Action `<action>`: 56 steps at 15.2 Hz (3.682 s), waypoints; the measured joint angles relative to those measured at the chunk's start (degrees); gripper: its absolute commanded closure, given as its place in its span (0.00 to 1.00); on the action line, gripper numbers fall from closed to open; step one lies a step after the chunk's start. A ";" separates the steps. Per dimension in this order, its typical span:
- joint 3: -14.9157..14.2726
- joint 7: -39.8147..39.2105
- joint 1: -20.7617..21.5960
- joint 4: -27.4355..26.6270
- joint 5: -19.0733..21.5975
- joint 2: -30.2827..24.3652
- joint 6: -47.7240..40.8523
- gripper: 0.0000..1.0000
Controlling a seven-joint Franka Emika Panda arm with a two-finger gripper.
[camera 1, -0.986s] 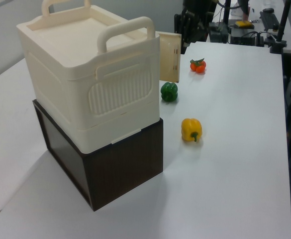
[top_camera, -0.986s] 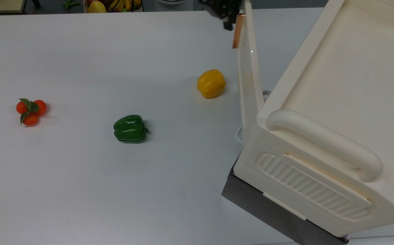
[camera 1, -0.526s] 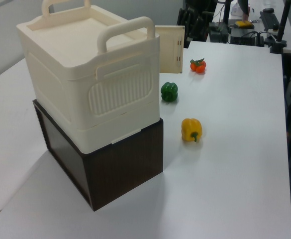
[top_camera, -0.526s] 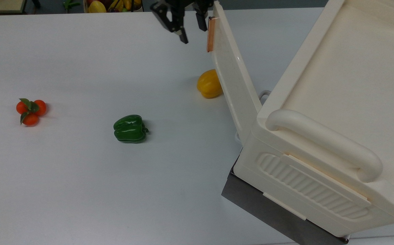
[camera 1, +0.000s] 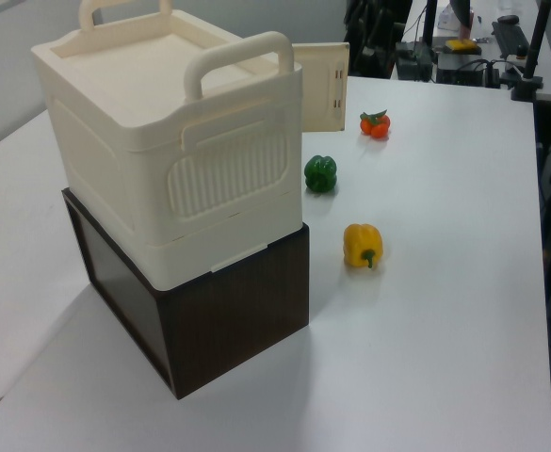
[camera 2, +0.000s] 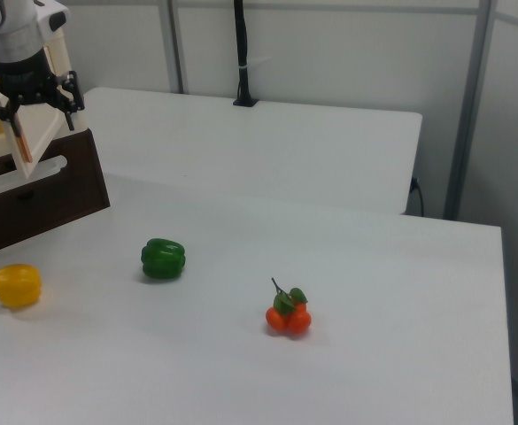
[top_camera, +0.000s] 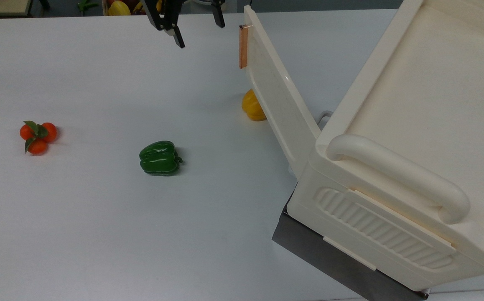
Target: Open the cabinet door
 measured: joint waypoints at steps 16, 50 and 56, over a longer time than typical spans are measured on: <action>0.91 0.02 1.41 -0.40 4.18 0.55 5.56 0.00; -16.73 19.10 6.38 0.90 0.34 -10.77 -25.44 0.00; -16.64 36.56 14.53 -0.58 -8.76 -8.40 -14.52 0.00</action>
